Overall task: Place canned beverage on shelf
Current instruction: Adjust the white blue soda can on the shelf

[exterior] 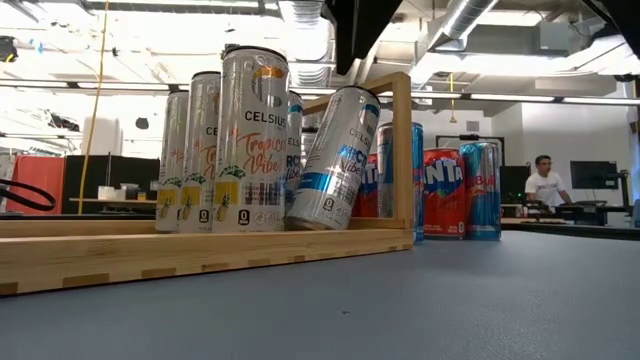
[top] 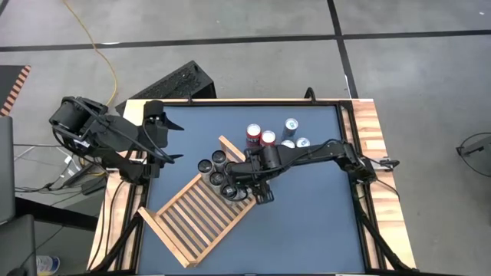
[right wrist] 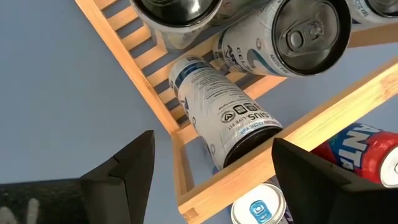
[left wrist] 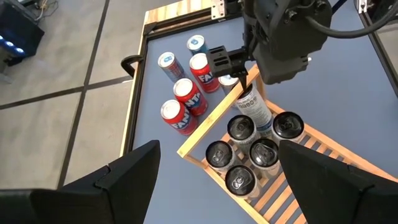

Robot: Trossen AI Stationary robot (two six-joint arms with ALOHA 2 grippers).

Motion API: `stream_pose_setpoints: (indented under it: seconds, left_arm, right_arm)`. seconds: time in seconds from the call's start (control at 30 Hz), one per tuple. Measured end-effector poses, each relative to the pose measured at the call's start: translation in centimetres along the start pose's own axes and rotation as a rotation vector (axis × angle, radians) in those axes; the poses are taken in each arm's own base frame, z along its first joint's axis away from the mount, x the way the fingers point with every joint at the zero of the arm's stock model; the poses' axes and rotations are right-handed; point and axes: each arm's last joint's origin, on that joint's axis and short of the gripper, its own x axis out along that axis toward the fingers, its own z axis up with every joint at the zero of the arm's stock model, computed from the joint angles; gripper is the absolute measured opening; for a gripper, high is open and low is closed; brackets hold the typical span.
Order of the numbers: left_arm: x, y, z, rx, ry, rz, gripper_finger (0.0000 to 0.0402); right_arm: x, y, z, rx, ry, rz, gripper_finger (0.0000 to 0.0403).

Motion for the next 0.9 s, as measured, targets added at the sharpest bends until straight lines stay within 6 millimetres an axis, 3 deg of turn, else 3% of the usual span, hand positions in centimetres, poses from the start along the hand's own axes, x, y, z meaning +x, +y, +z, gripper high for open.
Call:
stream_pose_setpoints:
  seconds: [0.47,0.73,0.9]
  left_arm:
    - [0.0,0.0,0.0,0.005,0.000,0.002,0.0315]
    - [0.0,0.0,0.0,0.005,-0.001,0.016,0.0315]
    - [0.0,0.1,0.0,0.002,-0.002,0.027,0.0315]
  right_arm:
    - [-1.5,0.7,-0.1,0.025,-0.067,0.002,0.0285]
    - [-6.9,-2.3,-3.0,0.100,-0.173,-0.048,0.0285]
    - [-6.1,-4.1,-5.5,0.151,-0.153,-0.063,0.0285]
